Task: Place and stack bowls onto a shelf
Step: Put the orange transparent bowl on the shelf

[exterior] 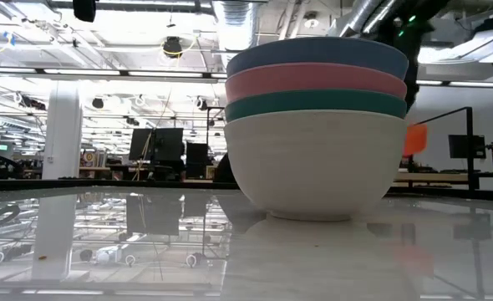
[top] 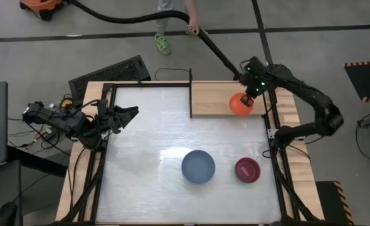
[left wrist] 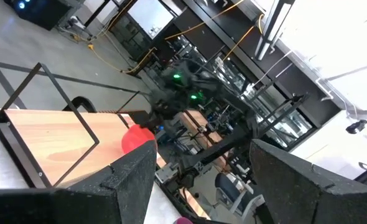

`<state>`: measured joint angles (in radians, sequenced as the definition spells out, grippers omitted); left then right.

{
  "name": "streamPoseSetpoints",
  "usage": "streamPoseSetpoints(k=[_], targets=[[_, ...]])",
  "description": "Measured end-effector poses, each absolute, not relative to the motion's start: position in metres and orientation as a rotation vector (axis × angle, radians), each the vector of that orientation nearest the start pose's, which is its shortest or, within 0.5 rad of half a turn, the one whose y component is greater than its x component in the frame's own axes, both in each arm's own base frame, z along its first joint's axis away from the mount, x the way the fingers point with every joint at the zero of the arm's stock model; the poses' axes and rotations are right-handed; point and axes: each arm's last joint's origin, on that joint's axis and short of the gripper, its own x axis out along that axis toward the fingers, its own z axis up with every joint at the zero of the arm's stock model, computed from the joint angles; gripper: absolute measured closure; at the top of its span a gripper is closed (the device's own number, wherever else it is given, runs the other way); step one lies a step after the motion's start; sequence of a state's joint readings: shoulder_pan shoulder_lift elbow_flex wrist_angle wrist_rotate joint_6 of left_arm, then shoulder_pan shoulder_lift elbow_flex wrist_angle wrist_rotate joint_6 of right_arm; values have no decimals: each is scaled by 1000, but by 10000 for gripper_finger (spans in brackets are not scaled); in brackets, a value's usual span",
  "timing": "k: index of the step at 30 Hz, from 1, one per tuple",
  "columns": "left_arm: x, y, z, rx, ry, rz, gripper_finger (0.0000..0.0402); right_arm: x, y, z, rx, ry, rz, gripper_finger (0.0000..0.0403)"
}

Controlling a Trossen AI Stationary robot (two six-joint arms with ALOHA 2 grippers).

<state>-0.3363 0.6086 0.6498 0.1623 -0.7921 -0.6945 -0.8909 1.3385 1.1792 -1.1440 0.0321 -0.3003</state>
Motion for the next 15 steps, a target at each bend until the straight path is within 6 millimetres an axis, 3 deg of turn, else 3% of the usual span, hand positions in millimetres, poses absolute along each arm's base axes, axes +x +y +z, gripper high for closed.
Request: streamPoseSetpoints(k=[6, 11, 15], targets=[[131, -24, 342, -813, -331, 375, 157, 148, -222, 263, 289, 1573, -484, 386], [131, -24, 342, -814, -331, 375, 157, 144, -240, 263, 298, 1534, -523, 386], [131, -24, 342, -810, -331, 375, 157, 138, -244, 264, 280, 1535, -513, 386]])
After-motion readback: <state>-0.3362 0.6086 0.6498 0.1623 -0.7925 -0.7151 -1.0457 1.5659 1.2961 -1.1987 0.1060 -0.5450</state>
